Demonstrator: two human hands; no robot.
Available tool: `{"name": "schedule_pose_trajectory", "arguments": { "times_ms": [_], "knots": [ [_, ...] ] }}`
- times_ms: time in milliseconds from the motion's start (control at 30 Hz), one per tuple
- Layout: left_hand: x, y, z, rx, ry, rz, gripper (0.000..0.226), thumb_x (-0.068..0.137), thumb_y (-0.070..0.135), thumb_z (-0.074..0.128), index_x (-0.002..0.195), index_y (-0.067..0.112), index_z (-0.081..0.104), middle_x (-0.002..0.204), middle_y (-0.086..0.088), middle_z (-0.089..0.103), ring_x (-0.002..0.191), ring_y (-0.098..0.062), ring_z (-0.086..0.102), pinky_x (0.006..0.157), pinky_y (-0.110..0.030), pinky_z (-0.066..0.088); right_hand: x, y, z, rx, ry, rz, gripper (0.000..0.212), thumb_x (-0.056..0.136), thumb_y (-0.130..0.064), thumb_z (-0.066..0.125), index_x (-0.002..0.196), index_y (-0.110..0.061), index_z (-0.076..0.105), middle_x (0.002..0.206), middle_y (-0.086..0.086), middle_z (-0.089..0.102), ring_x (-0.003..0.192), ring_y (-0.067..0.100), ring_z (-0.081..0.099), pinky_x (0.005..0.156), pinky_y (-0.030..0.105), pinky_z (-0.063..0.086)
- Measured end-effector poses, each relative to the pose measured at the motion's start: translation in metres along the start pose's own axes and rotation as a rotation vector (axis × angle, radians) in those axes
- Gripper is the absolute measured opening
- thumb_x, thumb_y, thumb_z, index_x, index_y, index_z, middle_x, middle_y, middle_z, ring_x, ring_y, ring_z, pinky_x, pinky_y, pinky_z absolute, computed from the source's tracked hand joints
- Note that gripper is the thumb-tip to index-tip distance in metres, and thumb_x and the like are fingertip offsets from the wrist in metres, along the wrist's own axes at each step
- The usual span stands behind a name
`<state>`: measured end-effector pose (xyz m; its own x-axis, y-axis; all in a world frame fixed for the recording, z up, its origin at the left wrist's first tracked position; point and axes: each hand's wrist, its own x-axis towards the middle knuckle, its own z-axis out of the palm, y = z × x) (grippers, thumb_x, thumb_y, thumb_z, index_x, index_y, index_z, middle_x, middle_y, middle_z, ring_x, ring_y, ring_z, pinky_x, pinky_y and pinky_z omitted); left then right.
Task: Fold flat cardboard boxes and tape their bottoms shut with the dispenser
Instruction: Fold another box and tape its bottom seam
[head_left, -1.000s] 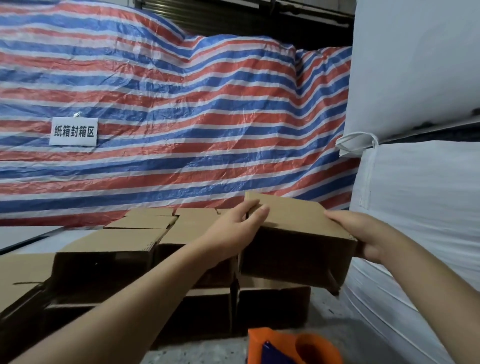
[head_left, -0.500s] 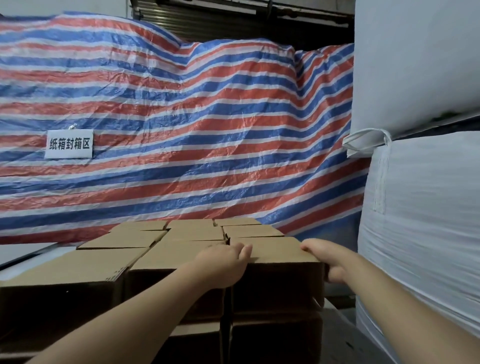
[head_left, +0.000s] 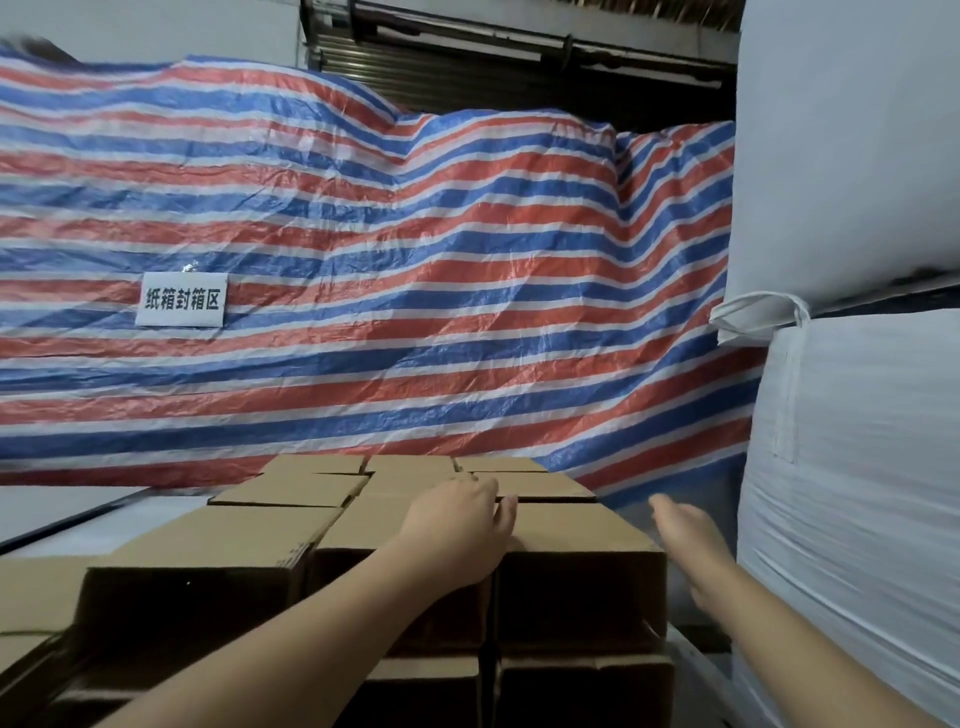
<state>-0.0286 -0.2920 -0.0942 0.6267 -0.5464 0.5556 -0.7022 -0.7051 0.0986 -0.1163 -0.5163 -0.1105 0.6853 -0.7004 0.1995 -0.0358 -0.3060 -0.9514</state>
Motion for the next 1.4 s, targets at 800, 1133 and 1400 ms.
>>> {"name": "schedule_pose_trajectory", "arguments": {
  "times_ms": [800,1133,1400],
  "knots": [
    [-0.221,-0.287,-0.098,0.262,0.017,-0.466,0.058,0.099,0.061,0.028,0.125,0.023,0.063,0.137,-0.003,0.055,0.126,-0.019,0.049,0.104,-0.035,0.039,-0.188,-0.030,0.139,-0.379,-0.433,-0.610,0.043,0.100,-0.030,0.058,0.070,0.000,0.060,0.056,0.004,0.052,0.051,0.008,0.048,0.052,0.024,0.039],
    [-0.238,-0.314,-0.050,0.332,-0.301,-0.471,0.067,0.095,0.069,0.021,0.151,0.033,0.028,0.156,0.000,0.033,0.145,-0.019,0.028,0.117,-0.039,0.023,-0.198,-0.023,0.164,-0.429,-0.542,-0.626,0.043,0.099,-0.039,0.057,0.072,-0.005,0.058,0.056,-0.006,0.049,0.051,0.005,0.045,0.054,0.027,0.036],
    [-0.255,-0.306,-0.053,0.448,-0.240,-0.394,0.066,0.092,0.069,0.035,0.147,0.034,0.029,0.145,0.005,0.044,0.136,-0.015,0.039,0.107,-0.032,0.035,-0.209,-0.020,0.157,-0.385,-0.567,-0.599,0.044,0.101,-0.036,0.056,0.074,-0.001,0.061,0.051,-0.008,0.045,0.047,0.004,0.040,0.050,0.020,0.032]
  ]
}}
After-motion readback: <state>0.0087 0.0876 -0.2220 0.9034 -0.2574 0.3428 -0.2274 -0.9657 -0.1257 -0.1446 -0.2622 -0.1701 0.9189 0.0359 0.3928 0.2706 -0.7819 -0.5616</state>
